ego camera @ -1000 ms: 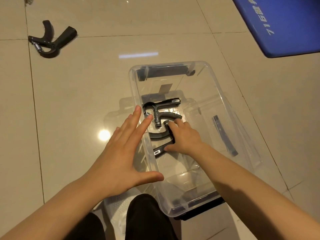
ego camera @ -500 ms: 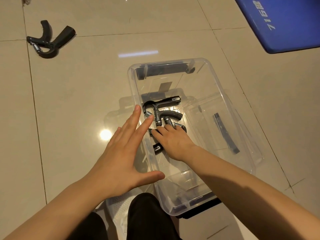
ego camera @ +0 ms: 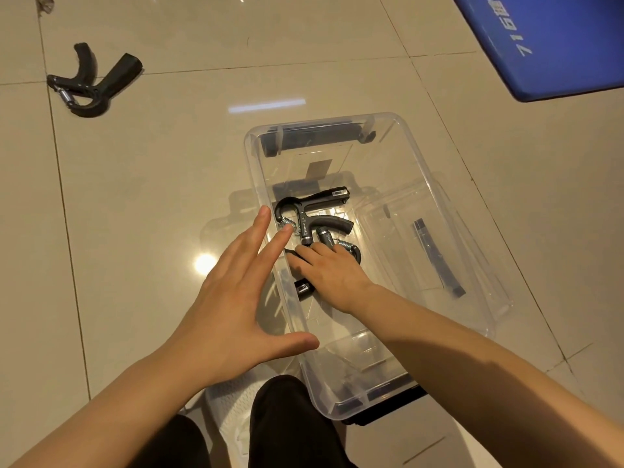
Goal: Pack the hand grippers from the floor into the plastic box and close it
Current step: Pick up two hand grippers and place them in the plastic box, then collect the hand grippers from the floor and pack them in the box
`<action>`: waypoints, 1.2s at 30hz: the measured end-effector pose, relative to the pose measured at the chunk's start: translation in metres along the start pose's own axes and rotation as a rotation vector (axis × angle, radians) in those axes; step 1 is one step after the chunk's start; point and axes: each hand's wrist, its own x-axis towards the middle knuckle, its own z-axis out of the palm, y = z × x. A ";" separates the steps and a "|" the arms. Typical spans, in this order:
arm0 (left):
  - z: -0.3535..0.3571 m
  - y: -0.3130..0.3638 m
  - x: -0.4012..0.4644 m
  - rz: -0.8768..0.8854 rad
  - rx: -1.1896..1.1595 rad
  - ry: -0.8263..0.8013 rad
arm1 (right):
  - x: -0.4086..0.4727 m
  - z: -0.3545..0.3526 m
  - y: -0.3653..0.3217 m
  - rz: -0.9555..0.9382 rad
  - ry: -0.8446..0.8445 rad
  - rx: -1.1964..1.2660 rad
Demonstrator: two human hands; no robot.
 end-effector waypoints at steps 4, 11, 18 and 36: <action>0.001 -0.001 0.001 0.008 -0.006 0.010 | -0.001 0.000 0.004 0.007 0.003 0.157; -0.001 -0.009 -0.002 0.073 0.172 0.007 | -0.036 -0.052 0.025 0.266 0.135 0.466; -0.057 0.014 -0.029 0.095 0.435 0.033 | -0.148 -0.126 0.025 0.523 0.375 0.600; -0.189 0.199 -0.315 -0.336 -0.705 0.600 | -0.228 -0.376 -0.226 -0.207 0.420 0.621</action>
